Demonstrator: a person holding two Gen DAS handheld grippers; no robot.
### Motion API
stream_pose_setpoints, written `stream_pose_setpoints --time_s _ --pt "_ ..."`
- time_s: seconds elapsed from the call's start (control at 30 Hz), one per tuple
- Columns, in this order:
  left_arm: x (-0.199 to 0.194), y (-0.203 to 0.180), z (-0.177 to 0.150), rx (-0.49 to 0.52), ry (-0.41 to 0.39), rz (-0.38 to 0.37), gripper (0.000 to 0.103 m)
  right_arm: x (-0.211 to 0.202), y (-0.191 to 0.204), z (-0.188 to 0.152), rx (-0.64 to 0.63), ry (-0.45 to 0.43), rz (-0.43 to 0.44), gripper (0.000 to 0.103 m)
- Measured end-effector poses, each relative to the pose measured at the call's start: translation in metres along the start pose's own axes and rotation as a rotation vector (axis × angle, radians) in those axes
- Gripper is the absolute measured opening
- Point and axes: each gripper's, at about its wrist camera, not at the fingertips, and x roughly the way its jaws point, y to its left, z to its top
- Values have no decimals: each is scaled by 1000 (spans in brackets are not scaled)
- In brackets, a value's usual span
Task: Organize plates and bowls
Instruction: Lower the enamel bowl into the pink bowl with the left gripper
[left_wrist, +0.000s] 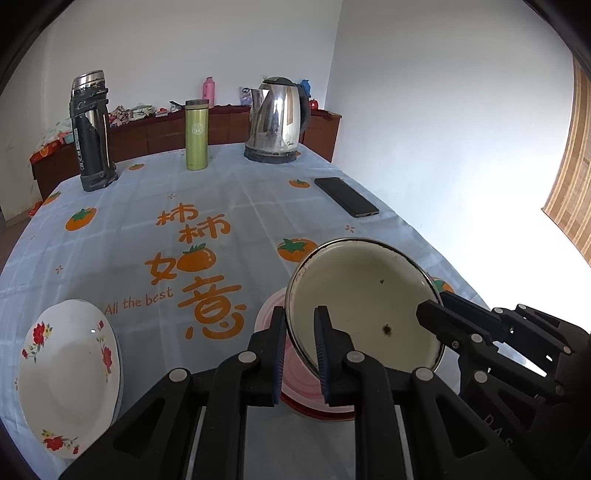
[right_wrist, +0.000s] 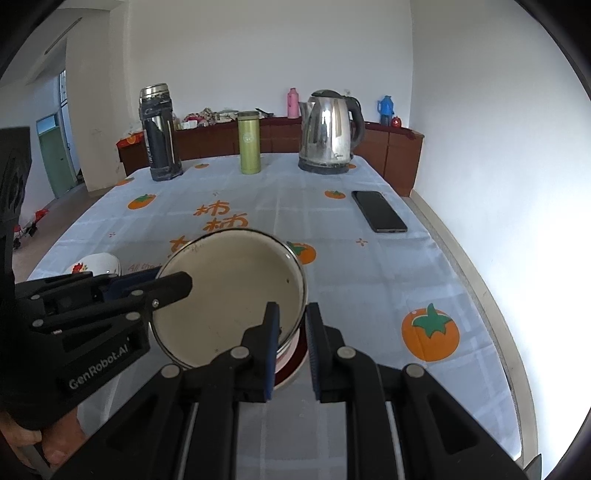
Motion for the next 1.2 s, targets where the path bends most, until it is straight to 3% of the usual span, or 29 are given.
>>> stream_pose_setpoints --time_s 1.2 --pt "24 2 1 -3 70 9 17 36 -6 -1 -12 111 7 16"
